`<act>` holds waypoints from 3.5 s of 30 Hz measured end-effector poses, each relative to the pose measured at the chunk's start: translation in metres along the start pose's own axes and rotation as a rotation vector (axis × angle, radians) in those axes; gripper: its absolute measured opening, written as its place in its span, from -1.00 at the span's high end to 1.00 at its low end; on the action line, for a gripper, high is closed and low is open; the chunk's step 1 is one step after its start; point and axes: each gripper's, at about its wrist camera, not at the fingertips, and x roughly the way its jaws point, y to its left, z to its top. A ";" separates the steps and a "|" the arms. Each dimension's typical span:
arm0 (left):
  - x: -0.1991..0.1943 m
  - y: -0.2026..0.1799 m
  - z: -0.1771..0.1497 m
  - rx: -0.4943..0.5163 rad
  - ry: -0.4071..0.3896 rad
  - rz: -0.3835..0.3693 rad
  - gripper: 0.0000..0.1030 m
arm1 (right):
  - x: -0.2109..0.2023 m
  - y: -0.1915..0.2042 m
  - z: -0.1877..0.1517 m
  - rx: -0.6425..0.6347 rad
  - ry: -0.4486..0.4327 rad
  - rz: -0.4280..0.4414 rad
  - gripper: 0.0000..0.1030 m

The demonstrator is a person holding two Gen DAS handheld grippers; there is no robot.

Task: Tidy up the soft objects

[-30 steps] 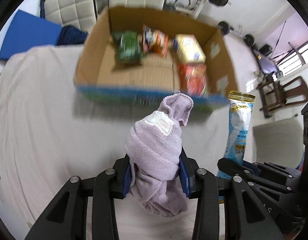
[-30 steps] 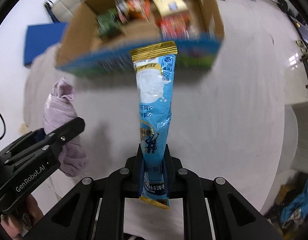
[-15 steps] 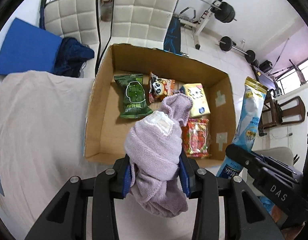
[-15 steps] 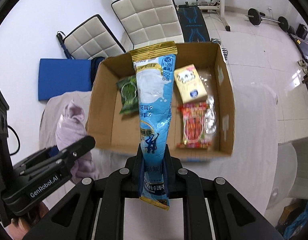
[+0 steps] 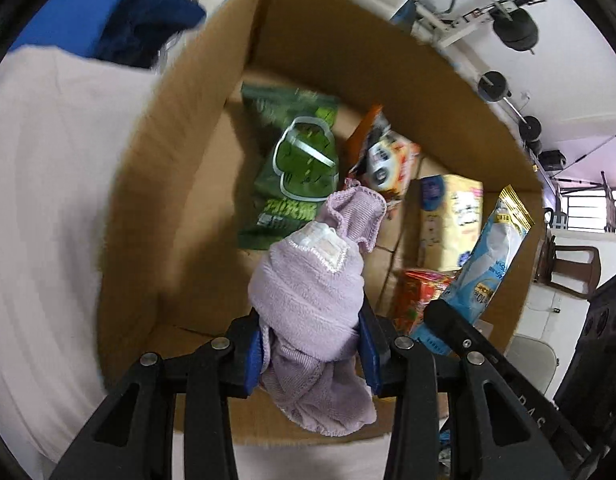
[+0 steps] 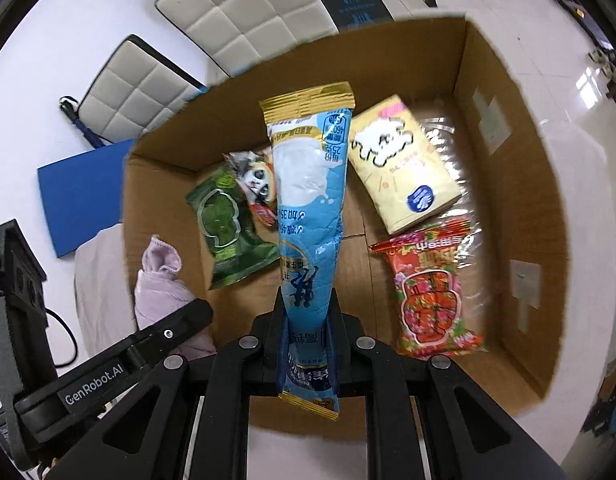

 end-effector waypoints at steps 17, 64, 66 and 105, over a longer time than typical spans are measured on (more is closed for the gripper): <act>0.034 0.017 0.008 -0.046 0.056 0.046 0.23 | 0.088 -0.015 -0.003 0.022 0.082 -0.011 0.63; -0.107 -0.045 -0.093 0.268 -0.360 0.321 -0.87 | -0.054 -0.006 -0.043 -0.257 -0.137 -0.316 -0.95; -0.123 -0.049 -0.108 0.272 -0.381 0.305 -0.87 | -0.069 -0.006 -0.053 -0.254 -0.154 -0.307 -0.95; -0.298 -0.077 -0.341 0.352 -0.538 0.232 -0.87 | -0.362 0.005 -0.322 -0.346 -0.448 -0.163 -0.96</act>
